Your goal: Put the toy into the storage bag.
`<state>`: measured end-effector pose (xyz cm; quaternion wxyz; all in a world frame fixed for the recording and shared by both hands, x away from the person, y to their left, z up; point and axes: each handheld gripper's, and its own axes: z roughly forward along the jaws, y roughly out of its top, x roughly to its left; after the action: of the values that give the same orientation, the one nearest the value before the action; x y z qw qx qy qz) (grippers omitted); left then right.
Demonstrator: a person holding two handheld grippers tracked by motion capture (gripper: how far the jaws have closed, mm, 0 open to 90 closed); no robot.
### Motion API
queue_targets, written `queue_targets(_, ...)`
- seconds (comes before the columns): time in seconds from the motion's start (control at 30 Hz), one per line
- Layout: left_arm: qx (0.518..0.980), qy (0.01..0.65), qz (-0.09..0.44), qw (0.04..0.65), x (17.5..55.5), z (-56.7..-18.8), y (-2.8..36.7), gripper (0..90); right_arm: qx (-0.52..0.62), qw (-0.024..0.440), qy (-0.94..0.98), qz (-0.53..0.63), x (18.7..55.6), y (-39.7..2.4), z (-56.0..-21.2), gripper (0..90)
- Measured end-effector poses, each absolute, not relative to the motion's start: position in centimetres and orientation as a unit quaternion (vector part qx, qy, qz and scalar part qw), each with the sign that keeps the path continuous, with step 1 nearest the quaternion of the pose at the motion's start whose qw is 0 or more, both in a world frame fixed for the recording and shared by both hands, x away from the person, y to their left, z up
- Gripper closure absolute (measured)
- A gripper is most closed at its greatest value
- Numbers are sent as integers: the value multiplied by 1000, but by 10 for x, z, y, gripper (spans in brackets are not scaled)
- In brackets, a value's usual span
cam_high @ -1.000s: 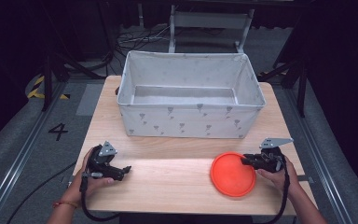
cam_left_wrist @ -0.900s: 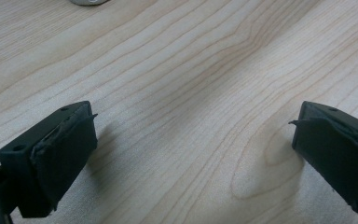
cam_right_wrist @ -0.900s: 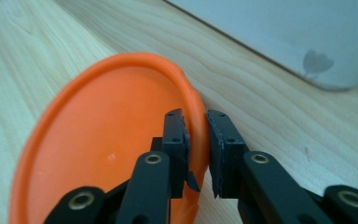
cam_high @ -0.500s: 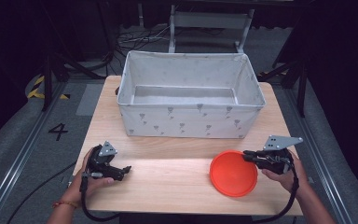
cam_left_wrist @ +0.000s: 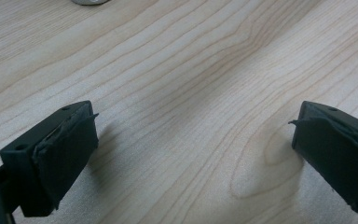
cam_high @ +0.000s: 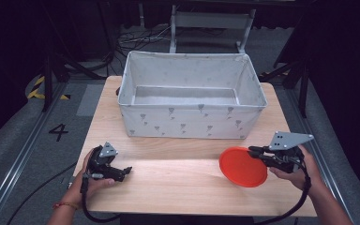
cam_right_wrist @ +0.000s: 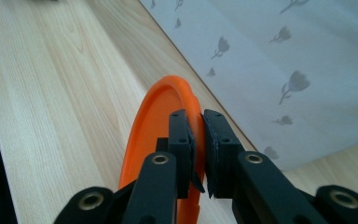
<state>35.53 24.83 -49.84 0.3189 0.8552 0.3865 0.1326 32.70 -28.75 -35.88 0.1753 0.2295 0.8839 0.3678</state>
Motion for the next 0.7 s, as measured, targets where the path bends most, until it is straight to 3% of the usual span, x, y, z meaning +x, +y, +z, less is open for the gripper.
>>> queue_targets(0.7,854,389,133,319,355,-498,248,5,206,214,869,397,320,-301,-268,825)
